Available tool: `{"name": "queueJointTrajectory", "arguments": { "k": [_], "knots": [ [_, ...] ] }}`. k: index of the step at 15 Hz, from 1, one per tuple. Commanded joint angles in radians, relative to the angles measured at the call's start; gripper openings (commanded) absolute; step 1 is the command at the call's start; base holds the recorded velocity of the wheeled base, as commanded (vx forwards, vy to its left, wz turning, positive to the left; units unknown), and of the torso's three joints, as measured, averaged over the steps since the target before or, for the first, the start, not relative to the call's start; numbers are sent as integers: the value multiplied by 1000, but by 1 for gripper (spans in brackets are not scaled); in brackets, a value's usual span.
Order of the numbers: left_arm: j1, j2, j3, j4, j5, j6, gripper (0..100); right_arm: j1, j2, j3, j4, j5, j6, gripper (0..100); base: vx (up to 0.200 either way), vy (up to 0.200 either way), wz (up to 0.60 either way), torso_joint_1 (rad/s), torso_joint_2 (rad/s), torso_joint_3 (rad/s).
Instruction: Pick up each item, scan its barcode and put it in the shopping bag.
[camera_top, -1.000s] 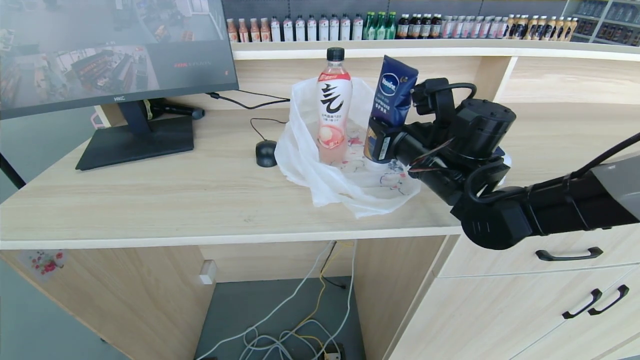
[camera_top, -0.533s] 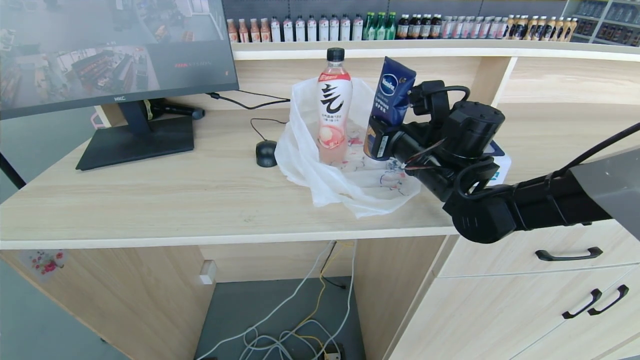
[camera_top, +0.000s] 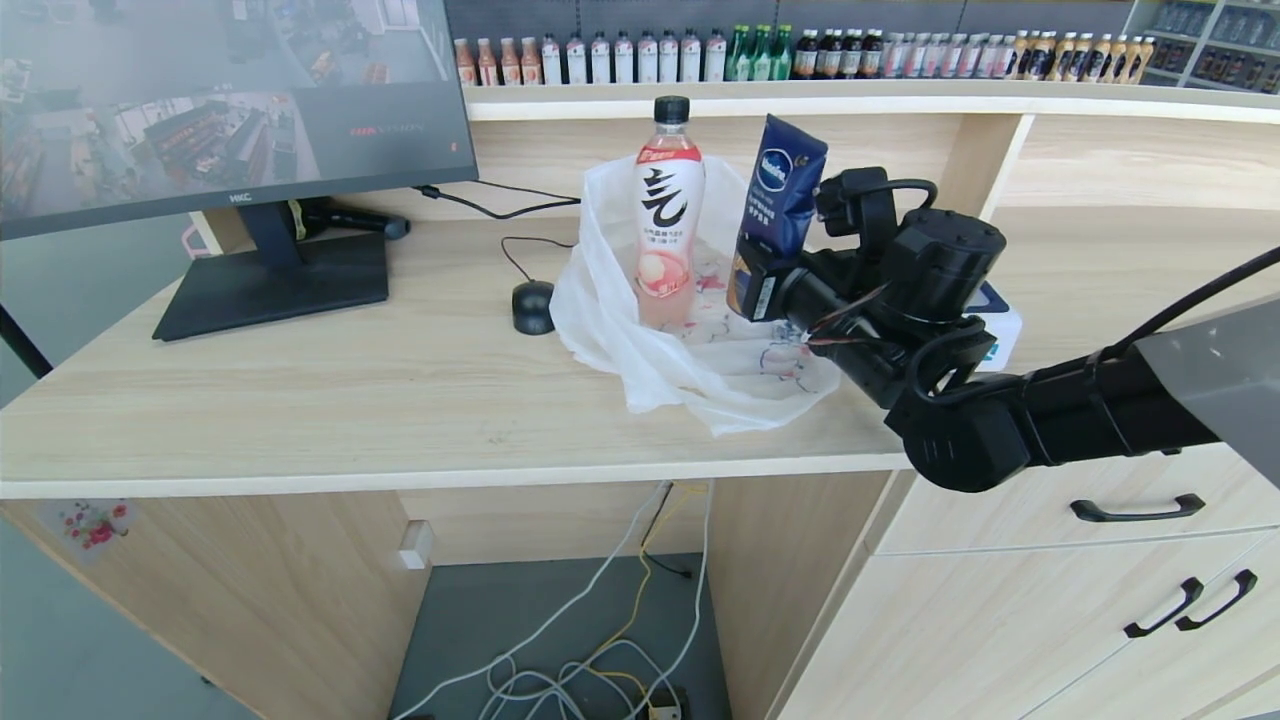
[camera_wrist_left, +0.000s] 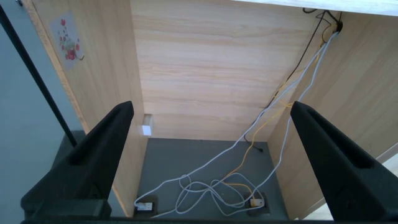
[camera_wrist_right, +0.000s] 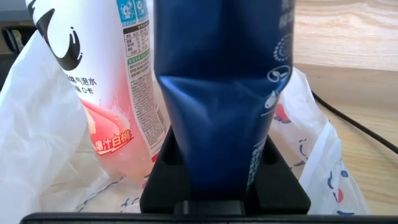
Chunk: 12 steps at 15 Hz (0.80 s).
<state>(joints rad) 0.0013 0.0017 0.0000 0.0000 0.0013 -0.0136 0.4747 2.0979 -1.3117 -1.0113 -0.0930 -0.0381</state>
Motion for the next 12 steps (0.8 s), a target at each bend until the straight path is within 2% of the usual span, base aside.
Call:
{"name": "queueJointTrajectory", "arguments": {
  "k": [1, 6, 7, 12],
  "knots": [
    [0, 1, 0, 0, 0, 0, 100, 1, 5, 6, 5, -1, 0, 0, 0, 0, 0, 0, 0, 0],
    [0, 1, 0, 0, 0, 0, 100, 2, 4, 20, 5, 4, 0, 0, 0, 0, 0, 0, 0, 0],
    [0, 0, 0, 0, 0, 0, 100, 2, 2, 22, 5, 4, 0, 100, 0, 0, 0, 0, 0, 0],
    [0, 0, 0, 0, 0, 0, 100, 4, -22, 42, -6, 4, 3, 100, 0, 0, 0, 0, 0, 0]
  ]
}}
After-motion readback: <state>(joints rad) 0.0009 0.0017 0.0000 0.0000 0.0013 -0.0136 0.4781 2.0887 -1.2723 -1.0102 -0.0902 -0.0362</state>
